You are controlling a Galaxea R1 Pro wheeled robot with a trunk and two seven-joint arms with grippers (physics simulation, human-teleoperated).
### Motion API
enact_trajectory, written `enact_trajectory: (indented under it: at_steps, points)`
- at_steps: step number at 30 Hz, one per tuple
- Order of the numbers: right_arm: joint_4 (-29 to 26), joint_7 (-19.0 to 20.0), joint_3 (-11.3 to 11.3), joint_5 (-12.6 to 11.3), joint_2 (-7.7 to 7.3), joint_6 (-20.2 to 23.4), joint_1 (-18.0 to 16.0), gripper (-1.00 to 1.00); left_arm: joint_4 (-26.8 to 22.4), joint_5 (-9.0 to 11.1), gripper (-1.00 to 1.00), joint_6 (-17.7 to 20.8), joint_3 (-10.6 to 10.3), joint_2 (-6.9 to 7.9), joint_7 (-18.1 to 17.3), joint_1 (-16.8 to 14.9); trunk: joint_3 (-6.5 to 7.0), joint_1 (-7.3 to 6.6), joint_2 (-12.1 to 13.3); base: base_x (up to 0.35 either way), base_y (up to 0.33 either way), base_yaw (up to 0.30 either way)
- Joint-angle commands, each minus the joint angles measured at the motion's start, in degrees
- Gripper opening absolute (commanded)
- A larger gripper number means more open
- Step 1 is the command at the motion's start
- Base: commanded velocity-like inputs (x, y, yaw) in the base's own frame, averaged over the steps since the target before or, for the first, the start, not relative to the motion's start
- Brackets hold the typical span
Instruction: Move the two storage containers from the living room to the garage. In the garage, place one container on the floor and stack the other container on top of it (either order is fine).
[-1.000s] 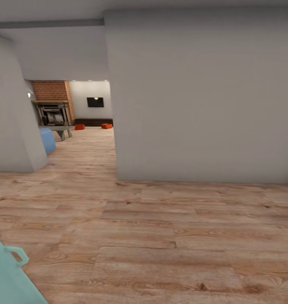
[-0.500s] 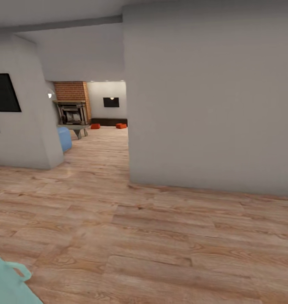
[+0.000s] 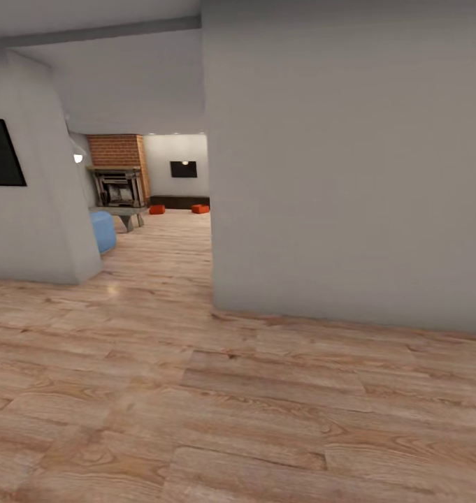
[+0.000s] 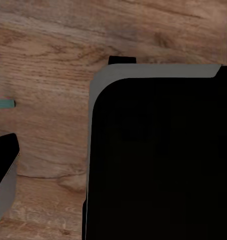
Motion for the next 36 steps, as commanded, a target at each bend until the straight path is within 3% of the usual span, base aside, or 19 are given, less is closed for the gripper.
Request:
enact_trajectory:
  at_steps: [1, 17, 36]
  points:
    - [0.17, 0.07, 0.48, -0.54, 0.03, -0.33, -0.06, 1.0, -0.01, 0.32, 1.0, -0.13, 0.01, 0.0, 0.04, -0.01, -0.05, 0.03, -0.02, 0.322, 0.0, 0.0]
    - [0.19, 0.07, 0.48, -0.5, 0.03, -0.3, -0.06, 1.0, -0.01, 0.32, 1.0, -0.13, 0.01, 0.0, 0.04, -0.01, -0.05, 0.03, -0.02, 0.322, 0.0, 0.015]
    - [0.17, 0.11, 0.48, -0.46, 0.03, -0.24, -0.06, 1.0, -0.01, 0.32, 1.0, -0.13, 0.01, 0.0, 0.04, -0.01, -0.05, 0.03, -0.02, 0.322, 0.0, 0.257]
